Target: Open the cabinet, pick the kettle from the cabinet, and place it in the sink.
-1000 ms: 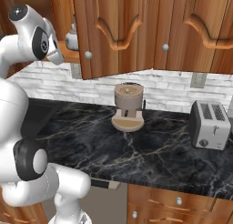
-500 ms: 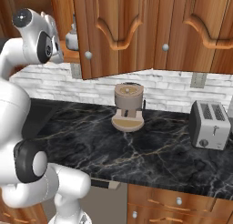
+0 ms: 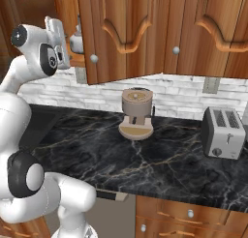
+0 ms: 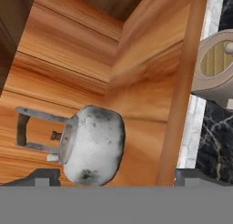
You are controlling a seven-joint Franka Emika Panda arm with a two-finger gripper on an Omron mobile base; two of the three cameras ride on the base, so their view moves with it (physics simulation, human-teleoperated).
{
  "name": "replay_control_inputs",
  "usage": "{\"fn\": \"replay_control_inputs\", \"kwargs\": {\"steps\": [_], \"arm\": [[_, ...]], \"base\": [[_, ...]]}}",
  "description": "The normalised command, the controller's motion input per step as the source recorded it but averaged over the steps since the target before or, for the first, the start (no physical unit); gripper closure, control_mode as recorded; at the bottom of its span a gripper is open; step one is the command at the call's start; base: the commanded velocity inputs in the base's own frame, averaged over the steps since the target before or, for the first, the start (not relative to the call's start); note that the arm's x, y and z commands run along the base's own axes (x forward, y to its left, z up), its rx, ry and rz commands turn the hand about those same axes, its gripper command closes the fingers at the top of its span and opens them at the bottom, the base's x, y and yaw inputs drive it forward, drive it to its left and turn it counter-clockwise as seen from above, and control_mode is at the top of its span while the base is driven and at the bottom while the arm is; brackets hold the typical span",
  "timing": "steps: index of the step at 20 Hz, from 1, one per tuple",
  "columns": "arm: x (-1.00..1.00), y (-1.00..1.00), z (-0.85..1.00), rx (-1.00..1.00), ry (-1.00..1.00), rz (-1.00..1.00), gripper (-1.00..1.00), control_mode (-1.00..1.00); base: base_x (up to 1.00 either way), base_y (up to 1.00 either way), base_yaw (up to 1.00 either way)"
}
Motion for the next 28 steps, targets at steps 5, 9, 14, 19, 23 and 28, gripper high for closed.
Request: {"fn": "replay_control_inputs", "kwargs": {"steps": [5,9,14,19,23,28], "arm": [[0.17,-0.05,0.0,0.0,-0.05,-0.2,-1.0,-1.0],[0.04,-0.15,0.04,0.0,-0.04,-0.22,-1.0,-1.0],[0.0,-0.18,0.06,0.01,-0.03,-0.23,-1.0,-1.0],[0.0,-0.15,0.07,0.03,-0.02,-0.24,-1.0,-1.0],[0.01,-0.12,0.07,0.05,0.0,-0.25,-1.0,-1.0],[0.02,-0.13,0.02,0.07,0.0,-0.18,-1.0,-1.0]], "base": [[0.0,0.0,0.0],[0.0,0.0,0.0],[0.0,0.0,0.0],[0.0,0.0,0.0],[0.0,0.0,0.0],[0.0,0.0,0.0]]}}
